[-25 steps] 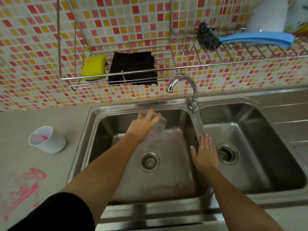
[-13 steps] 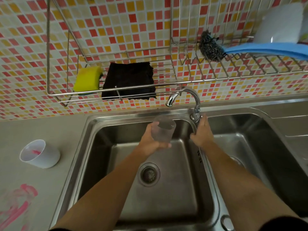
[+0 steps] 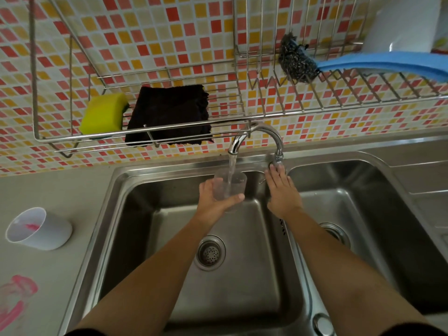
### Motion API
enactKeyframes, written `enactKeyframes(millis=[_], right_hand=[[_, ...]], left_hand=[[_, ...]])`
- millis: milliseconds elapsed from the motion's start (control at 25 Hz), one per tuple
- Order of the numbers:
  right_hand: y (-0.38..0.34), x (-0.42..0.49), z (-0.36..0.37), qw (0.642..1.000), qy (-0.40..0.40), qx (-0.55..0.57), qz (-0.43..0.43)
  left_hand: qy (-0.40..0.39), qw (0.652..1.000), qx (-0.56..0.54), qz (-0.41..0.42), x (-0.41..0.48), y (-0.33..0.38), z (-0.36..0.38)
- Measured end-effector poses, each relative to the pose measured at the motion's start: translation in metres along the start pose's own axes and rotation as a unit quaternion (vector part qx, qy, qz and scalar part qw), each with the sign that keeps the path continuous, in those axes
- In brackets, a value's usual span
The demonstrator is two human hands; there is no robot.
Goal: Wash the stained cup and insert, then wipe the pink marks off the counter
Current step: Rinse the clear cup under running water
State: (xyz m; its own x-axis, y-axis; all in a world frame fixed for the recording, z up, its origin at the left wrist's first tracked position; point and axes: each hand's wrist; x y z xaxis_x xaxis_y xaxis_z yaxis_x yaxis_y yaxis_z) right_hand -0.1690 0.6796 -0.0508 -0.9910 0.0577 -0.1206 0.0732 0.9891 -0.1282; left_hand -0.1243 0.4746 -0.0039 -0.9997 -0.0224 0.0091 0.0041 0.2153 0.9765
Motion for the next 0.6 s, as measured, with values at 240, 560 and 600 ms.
enactKeyframes(millis=[240, 560, 600], right_hand=[[0.002, -0.037, 0.027, 0.995, 0.021, 0.065, 0.068], [0.009, -0.061, 0.048, 0.991, 0.011, 0.037, 0.128], [0.009, -0.061, 0.048, 0.991, 0.012, 0.036, 0.129]], left_hand=[[-0.051, 0.998, 0.015, -0.016, 0.003, 0.010, 0.008], [-0.117, 0.977, 0.176, -0.024, 0.003, 0.019, -0.004], [-0.124, 0.979, 0.160, -0.006, 0.006, 0.022, -0.005]])
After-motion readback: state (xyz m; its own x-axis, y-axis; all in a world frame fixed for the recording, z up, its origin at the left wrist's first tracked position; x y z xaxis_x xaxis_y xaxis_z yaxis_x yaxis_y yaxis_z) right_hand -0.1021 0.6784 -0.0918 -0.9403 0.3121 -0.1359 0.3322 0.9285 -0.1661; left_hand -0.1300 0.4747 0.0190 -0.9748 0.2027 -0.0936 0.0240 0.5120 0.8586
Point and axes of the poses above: each hand's wrist, its own x-axis towards the middle knuckle, its own z-axis out of the palm, y = z × x, and after that the axes turned 15 degrees about z, right-handed
